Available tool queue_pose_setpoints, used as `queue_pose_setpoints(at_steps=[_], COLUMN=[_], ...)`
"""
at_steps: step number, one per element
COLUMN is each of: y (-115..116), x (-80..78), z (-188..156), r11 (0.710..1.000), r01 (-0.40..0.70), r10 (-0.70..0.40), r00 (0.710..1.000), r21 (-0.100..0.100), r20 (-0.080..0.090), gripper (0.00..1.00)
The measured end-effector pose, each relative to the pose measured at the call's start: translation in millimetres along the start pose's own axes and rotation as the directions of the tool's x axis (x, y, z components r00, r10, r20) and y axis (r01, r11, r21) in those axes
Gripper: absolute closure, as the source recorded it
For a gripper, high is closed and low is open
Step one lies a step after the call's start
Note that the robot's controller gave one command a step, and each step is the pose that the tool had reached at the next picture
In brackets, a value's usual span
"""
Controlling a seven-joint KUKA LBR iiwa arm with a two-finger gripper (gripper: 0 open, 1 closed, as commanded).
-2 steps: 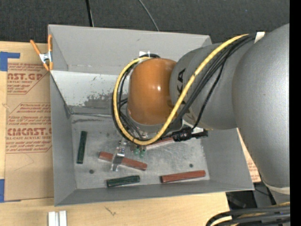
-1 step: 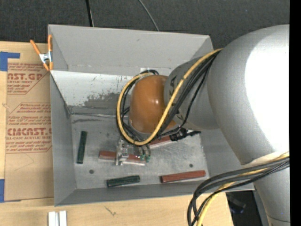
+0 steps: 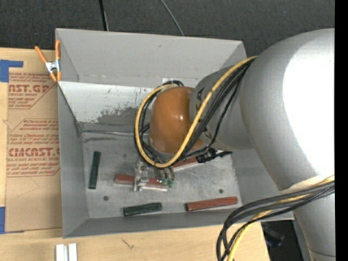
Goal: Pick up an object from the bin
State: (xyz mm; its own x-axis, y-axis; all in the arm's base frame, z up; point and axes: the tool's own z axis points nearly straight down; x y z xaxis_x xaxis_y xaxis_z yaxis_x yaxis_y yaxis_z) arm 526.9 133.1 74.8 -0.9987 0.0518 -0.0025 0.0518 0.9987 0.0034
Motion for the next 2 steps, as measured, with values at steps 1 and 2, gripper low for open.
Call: queue_pose_setpoints(at_steps=[1, 2], y=[0.2, -18.1], x=[0.1, 1.3], z=[-0.6, -4.1], r11=[1.0, 0.998], r01=[0.0, 0.061], r10=[0.0, -0.061], r00=[1.0, 0.998], r21=[0.0, 0.002], r20=[0.0, 0.001], gripper=[1.0, 1.0])
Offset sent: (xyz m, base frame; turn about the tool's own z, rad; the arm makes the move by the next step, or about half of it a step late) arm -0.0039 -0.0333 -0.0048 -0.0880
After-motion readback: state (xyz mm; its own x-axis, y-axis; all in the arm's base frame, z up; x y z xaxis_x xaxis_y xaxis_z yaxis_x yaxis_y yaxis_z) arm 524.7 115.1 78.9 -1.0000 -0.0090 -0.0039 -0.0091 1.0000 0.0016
